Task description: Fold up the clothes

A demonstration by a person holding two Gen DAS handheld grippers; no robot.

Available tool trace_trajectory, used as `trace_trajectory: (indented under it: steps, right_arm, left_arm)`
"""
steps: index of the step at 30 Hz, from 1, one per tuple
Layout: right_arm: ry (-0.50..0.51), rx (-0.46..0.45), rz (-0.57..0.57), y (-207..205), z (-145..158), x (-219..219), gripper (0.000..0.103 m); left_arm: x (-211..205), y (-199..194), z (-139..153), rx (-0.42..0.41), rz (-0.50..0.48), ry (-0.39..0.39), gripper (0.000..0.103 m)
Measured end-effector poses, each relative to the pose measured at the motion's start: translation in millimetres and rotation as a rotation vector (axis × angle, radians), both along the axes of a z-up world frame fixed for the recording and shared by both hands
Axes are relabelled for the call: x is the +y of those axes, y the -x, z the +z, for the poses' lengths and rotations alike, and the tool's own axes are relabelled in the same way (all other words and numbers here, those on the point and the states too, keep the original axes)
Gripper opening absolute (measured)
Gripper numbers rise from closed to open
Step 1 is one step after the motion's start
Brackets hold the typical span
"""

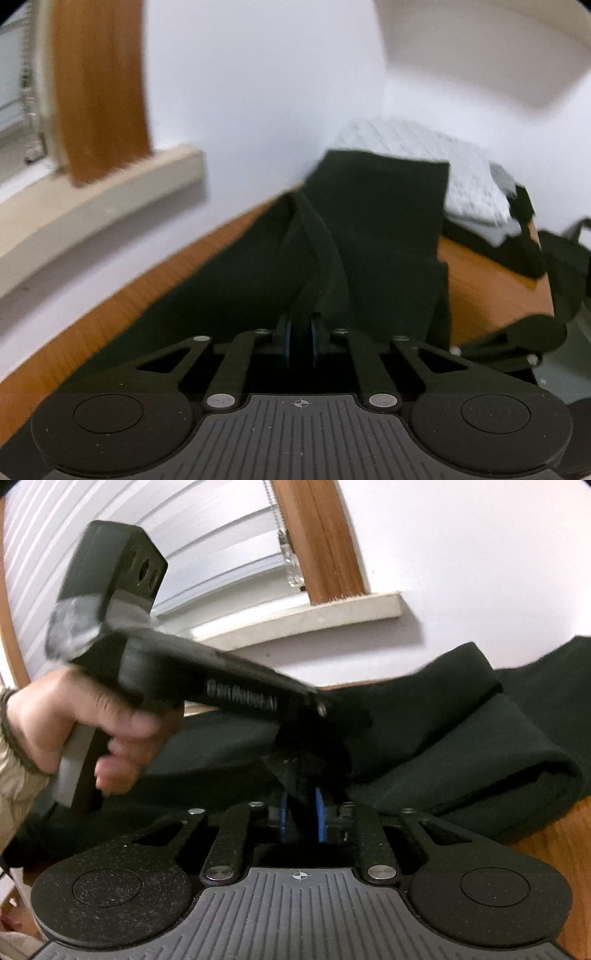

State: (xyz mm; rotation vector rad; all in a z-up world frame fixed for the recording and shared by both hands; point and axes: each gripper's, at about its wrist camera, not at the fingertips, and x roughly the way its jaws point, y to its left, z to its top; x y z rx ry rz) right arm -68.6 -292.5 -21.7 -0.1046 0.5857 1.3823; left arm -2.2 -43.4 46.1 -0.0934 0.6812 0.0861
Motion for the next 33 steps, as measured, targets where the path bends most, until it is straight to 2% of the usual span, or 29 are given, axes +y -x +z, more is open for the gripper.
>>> trace_trajectory:
  steps: [2,6,11,14,18,25,33]
  right_arm:
    - [-0.022,-0.028,0.007,4,3,-3,0.012]
    - [-0.104,-0.061,0.047,18,25,-14,0.011]
    - [-0.225,-0.046,0.173,49,72,-15,0.01]
    - [-0.264,-0.04,0.267,78,94,-1,0.01]
    - [-0.301,-0.025,0.401,126,113,26,0.01]
    - [-0.317,0.01,0.609,218,130,85,0.01]
    - [-0.309,0.034,0.742,311,139,158,0.01]
  left_arm:
    - [12,9,14,-0.029,0.016,0.032,0.01]
    - [41,40,68,-0.117,0.041,0.093,0.01]
    - [75,94,136,-0.188,0.118,0.063,0.01]
    - [93,131,156,-0.184,0.171,0.038,0.01]
    - [112,190,168,-0.176,0.235,0.007,0.01]
    - [152,301,175,-0.184,0.367,-0.001,0.01]
    - [194,417,177,-0.188,0.509,-0.002,0.01]
